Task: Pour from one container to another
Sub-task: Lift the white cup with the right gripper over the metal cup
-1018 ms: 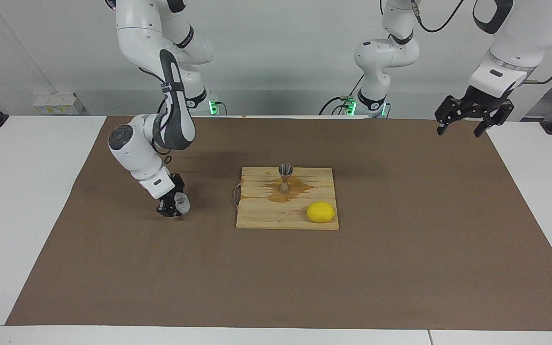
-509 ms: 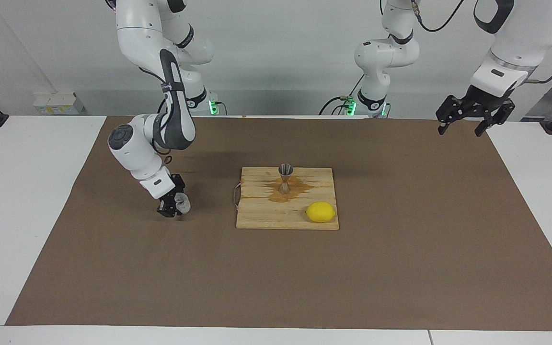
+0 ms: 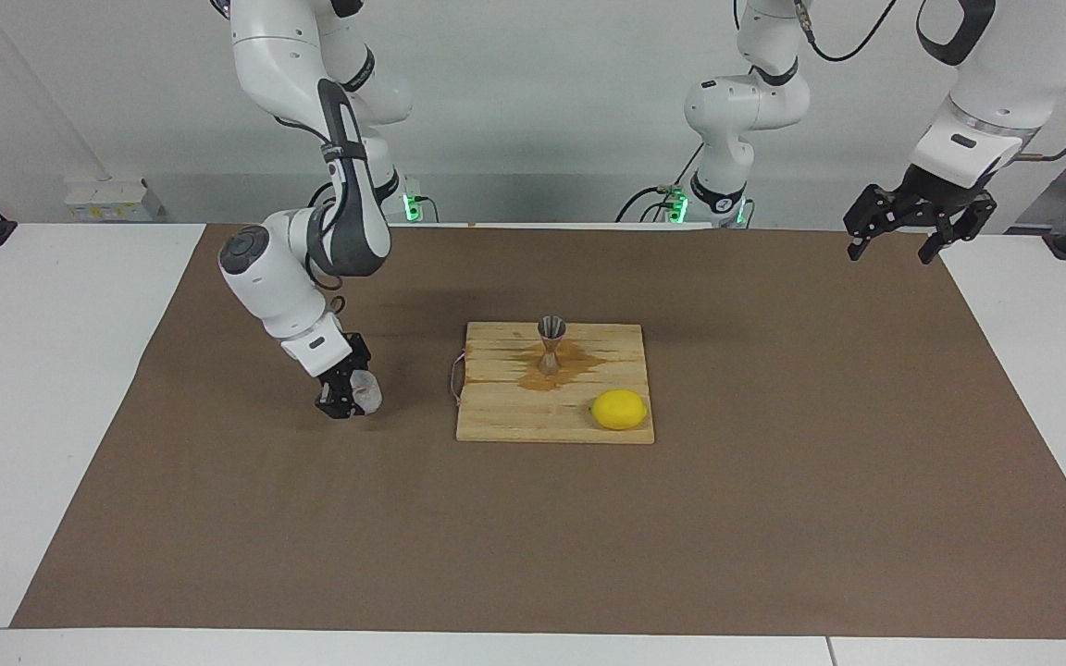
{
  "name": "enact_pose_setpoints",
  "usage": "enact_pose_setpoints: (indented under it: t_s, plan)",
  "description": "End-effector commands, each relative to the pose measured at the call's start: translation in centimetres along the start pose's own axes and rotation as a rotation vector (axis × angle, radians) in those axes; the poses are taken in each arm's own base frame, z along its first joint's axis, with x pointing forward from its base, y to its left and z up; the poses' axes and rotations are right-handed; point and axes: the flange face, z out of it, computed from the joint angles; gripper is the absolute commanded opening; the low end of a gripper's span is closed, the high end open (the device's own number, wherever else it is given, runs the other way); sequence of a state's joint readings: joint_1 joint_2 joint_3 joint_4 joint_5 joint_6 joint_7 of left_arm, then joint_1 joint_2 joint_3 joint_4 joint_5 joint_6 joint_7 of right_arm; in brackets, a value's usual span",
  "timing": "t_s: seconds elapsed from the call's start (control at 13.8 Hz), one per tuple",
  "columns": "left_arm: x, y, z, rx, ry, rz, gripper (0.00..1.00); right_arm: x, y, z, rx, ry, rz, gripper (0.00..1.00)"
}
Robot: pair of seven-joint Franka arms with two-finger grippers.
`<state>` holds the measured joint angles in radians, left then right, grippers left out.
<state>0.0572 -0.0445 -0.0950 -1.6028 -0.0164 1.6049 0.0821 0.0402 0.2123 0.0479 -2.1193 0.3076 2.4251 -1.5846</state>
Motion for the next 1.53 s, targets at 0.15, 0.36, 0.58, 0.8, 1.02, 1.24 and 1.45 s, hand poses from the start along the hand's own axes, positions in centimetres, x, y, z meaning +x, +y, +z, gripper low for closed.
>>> enact_pose_setpoints:
  t_s: [0.15,0.36,0.58,0.8,1.02,1.24,1.45]
  plan:
    - [-0.6,-0.2,-0.1,0.005,0.016,0.017,1.00,4.3,-0.3,-1.7,0.012,0.021,0.028,0.37]
    - [-0.3,-0.2,0.2,0.008,0.016,0.021,1.00,8.1,-0.9,-1.6,0.015,0.027,0.088,0.37]
    - [0.1,-0.3,-0.3,0.016,0.029,0.022,1.00,10.9,-1.5,-1.6,0.009,0.004,0.104,0.37]
    - [-0.1,-0.2,-0.5,0.017,0.032,0.022,1.00,13.5,-1.1,-3.1,0.016,-0.044,0.102,0.37]
    - [0.0,0.4,-0.6,0.016,0.033,0.034,1.00,16.9,-2.6,-3.2,0.033,-0.090,0.129,0.37]
    - [0.1,0.8,-0.1,0.014,0.021,0.042,1.00,19.6,-3.0,-4.6,0.035,-0.136,0.151,0.37]
    - [0.1,0.9,0.4,0.007,0.014,0.043,1.00,21.3,-3.3,-5.4,0.054,-0.172,0.130,0.37]
